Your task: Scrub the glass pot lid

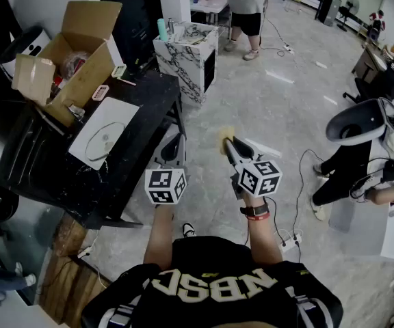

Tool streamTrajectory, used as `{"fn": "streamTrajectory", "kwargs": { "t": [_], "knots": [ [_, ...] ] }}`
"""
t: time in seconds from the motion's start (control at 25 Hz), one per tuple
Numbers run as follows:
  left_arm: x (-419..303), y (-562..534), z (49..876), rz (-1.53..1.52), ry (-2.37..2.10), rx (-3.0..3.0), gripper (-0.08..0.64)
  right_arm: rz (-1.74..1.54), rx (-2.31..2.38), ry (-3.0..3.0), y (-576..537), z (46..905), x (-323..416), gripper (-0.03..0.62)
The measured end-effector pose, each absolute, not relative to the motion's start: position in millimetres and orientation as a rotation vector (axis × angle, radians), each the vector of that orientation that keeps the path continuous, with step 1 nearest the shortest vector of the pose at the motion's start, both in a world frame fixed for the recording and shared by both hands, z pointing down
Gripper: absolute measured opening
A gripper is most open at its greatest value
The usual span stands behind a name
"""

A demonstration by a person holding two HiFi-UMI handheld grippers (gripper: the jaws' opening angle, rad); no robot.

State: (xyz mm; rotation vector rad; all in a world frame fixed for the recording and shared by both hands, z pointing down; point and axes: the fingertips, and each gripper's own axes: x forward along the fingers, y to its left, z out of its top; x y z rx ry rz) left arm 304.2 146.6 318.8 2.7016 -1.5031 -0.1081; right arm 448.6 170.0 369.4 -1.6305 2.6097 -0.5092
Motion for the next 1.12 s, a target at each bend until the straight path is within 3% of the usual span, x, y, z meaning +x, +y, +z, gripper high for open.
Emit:
{"fn": "streamTrajectory", "kwargs": {
  "t": [0.64,1.12],
  "knots": [
    [199.0,94.3,343.5,-0.258,-1.484,2.569,0.014,-0.589,-1.494,2.698,106.2,391.7,329.3,0.066],
    [124.2,28.5,368.5,-0.22,-1.803,2.349,0.014,-0.649,-1.188,2.968,17.0,425.3,247.5,0.067]
  ]
}}
